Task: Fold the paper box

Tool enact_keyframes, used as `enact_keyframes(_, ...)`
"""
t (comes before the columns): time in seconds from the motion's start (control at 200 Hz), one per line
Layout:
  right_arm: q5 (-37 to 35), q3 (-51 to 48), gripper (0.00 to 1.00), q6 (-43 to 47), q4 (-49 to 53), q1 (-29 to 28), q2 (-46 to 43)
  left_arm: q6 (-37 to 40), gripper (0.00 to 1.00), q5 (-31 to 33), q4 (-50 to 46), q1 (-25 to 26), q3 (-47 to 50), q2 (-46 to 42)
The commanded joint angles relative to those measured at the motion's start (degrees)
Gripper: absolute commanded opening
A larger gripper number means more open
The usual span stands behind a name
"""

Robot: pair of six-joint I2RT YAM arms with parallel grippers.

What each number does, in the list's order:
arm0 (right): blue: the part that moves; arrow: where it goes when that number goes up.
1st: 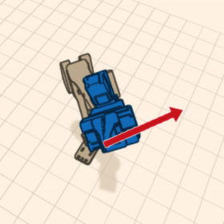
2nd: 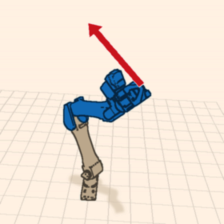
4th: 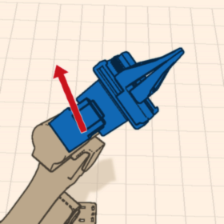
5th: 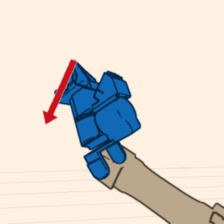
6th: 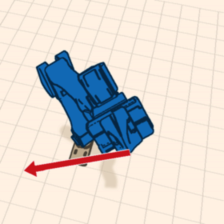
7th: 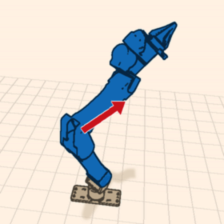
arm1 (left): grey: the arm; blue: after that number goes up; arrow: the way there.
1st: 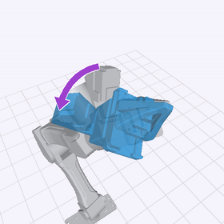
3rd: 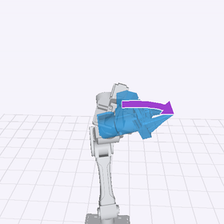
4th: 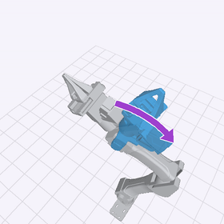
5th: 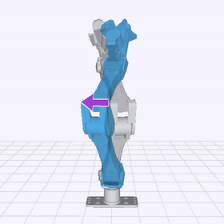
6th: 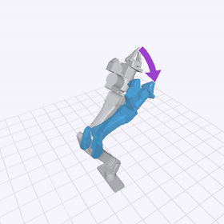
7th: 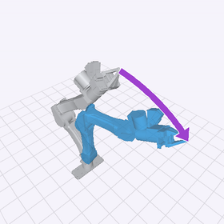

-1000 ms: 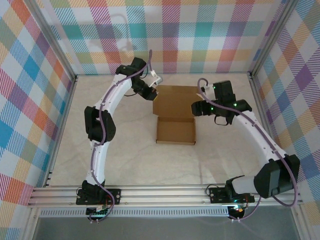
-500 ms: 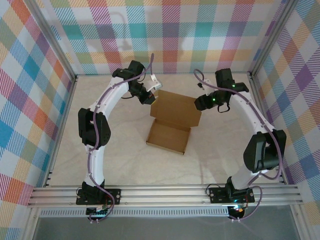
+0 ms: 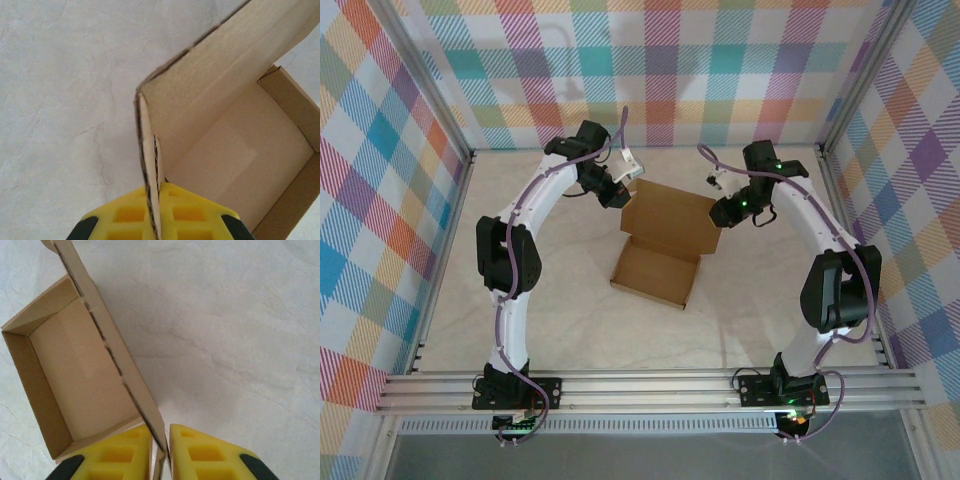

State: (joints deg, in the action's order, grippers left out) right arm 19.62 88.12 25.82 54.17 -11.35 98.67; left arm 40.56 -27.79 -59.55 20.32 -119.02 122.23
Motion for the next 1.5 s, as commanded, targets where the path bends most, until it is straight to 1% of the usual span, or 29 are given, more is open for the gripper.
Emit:
enact_keyframes(0.0, 1.6, 2.3, 0.16, 1.6, 2.4, 0.0, 1.4, 0.7, 0.00, -0.1, 0.7, -0.5, 0.2, -0.9)
enact_keyframes(0.015, 1.7, 2.4, 0.13, 1.6, 2.6, 0.0, 1.7, 0.7, 0.00, -0.1, 0.7, -0.5, 0.2, -1.0)
enact_keyframes(0.06, 1.5, 2.8, 0.12, 1.8, 3.1, -0.1, 2.1, 0.6, 0.00, -0.1, 0.7, -0.5, 0.2, -1.0)
enact_keyframes(0.12, 0.9, 2.7, 0.18, 1.9, 3.0, 0.0, 2.1, 0.6, 0.00, -0.2, 0.7, -0.5, 0.2, -0.9)
enact_keyframes(0.225, 0.0, 2.5, 0.21, 2.0, 3.0, 0.0, 2.2, 0.5, 0.00, -0.2, 0.6, -0.5, 0.0, -0.7)
enact_keyframes(0.35, 0.1, 2.8, 0.23, 2.5, 4.0, 0.1, 2.1, 0.5, 0.00, 0.1, 0.6, -0.5, -0.1, -0.6)
enact_keyframes(0.52, 0.9, 2.7, 0.17, 3.5, 5.8, 0.0, 1.6, 0.4, 0.00, 0.3, 0.4, -0.5, -0.2, -0.4)
enact_keyframes(0.64, 0.7, 2.7, 0.16, 3.7, 6.1, 0.1, 1.9, 0.3, 0.00, 0.2, 0.3, -0.5, -0.3, -0.4)
enact_keyframes(0.705, 0.7, 2.7, 0.12, 3.5, 6.1, 0.0, 2.1, 0.2, 0.00, 0.0, 0.3, -0.5, -0.3, -0.5)
enact_keyframes(0.76, 0.5, 2.9, 0.00, 3.4, 6.1, 0.0, 2.2, 0.2, 0.00, 0.0, 0.3, -0.5, -0.3, -0.4)
enact_keyframes(0.895, -0.7, 3.6, 0.00, 1.7, 5.1, -0.1, 1.9, -1.0, 0.00, -0.2, 0.6, -0.5, -0.6, -0.6)
enact_keyframes(0.95, -2.1, 3.4, 0.00, -0.1, 3.6, -0.1, 1.3, -2.6, 0.00, -0.3, 1.4, -0.5, -0.6, -1.0)
enact_keyframes(1.065, -8.2, 1.5, 0.00, -6.8, -1.7, -1.7, -1.0, -7.2, 0.00, -0.7, 4.9, -0.4, 0.7, -2.9)
enact_keyframes(1.24, -17.2, -1.2, 0.00, -18.6, -8.0, -5.0, -4.1, -15.0, 0.00, 2.1, 11.2, 1.0, 4.4, -6.4)
enact_keyframes(1.27, -18.6, -1.5, 0.00, -19.6, -8.7, -5.6, -4.6, -15.9, 0.00, 3.3, 11.9, 1.5, 4.9, -6.9)
enact_keyframes(1.31, -21.5, -2.8, 0.00, -23.3, -11.4, -6.7, -5.6, -17.2, 0.00, 5.2, 13.4, 2.1, 6.3, -7.7)
enact_keyframes(1.38, -25.1, -5.0, 0.00, -26.3, -15.7, -8.3, -7.2, -19.5, 0.00, 9.3, 17.7, 3.5, 9.5, -9.4)
enact_keyframes(1.435, -28.4, -5.6, 0.00, -29.4, -17.6, -9.4, -8.0, -22.3, 0.00, 13.3, 20.8, 4.6, 11.5, -10.5)
enact_keyframes(1.495, -31.0, -5.8, 0.00, -31.5, -18.8, -10.6, -8.1, -24.9, 0.00, 16.4, 22.7, 5.7, 12.4, -11.0)
